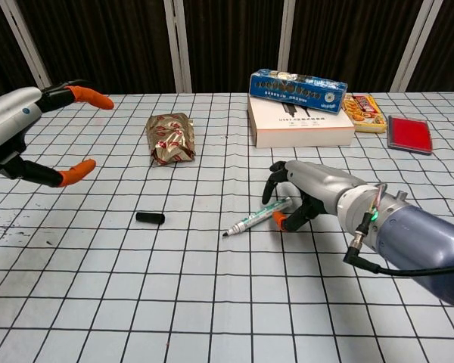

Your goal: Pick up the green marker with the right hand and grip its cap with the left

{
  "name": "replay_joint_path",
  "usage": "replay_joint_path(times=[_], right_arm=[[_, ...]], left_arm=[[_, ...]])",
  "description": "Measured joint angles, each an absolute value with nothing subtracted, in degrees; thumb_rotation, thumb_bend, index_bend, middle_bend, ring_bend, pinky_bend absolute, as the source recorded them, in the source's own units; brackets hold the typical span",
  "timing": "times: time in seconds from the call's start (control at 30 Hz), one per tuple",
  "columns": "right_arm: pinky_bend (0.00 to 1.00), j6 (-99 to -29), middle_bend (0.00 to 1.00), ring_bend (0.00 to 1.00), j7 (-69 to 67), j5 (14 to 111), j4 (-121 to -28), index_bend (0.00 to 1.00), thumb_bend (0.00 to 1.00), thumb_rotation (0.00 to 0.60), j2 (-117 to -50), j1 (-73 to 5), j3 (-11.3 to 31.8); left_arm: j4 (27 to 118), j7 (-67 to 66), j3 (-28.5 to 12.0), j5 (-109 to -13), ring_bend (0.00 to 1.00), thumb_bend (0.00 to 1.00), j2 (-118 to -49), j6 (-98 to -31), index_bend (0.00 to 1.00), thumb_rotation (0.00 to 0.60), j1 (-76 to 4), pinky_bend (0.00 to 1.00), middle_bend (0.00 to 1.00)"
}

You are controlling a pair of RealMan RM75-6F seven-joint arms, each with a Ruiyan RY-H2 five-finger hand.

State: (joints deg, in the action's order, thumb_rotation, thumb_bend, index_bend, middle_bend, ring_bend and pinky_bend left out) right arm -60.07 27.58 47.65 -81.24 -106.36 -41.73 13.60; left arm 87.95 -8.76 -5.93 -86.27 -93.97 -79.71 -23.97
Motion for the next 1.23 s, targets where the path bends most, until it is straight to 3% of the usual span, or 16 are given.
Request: replay_joint_path(times=[0.17, 0.4, 0.63, 0.87, 1.23], right_arm=[[0.04, -61.2, 0.05, 0.09, 30.6, 45.9, -82.7, 0.15, 0.39, 0.6, -106.0, -42.2, 14.0], [0.04, -63.2, 0.05, 0.09, 30.7, 46.4, -86.9, 0.14, 0.39, 0.6, -104.1, -41.7, 14.9], [0.04, -69.7, 0.05, 0.1, 29.9, 50.8, -98.0, 0.15, 0.39, 0.6, -94.8, -37.6, 14.9], [0.04, -79.1, 0.05, 0.1, 29.3, 61.1, -101.5, 0.18, 0.39, 0.6, -83.2, -29.4, 8.5], [0.04, -88.2, 0.05, 0.1, 20.6, 70.5, -94.5, 0.18, 0.39, 0.6, -71.3, -17.9, 2.1]], left_arm=[[89.1, -9.4, -6.1, -86.5, 0.0, 0.5, -93.1, -80.2, 0.21, 0.6, -23.7, 0.0, 0.04], [91.3, -9.3, -6.8, -87.4, 0.0, 0.5, -90.6, -82.6, 0.21, 0.6, -22.8, 0.0, 0.04], [94.2, -10.2, -7.2, -87.7, 0.0, 0.5, -84.5, -86.2, 0.21, 0.6, -20.1, 0.0, 0.05], [94.2, -10.8, -5.4, -85.0, 0.0, 0.5, -78.0, -87.6, 0.22, 0.6, -15.3, 0.0, 0.11], [89.1, -5.7, -3.8, -82.0, 0.0, 0.5, -75.4, -88.3, 0.22, 0.6, -10.9, 0.0, 0.12]])
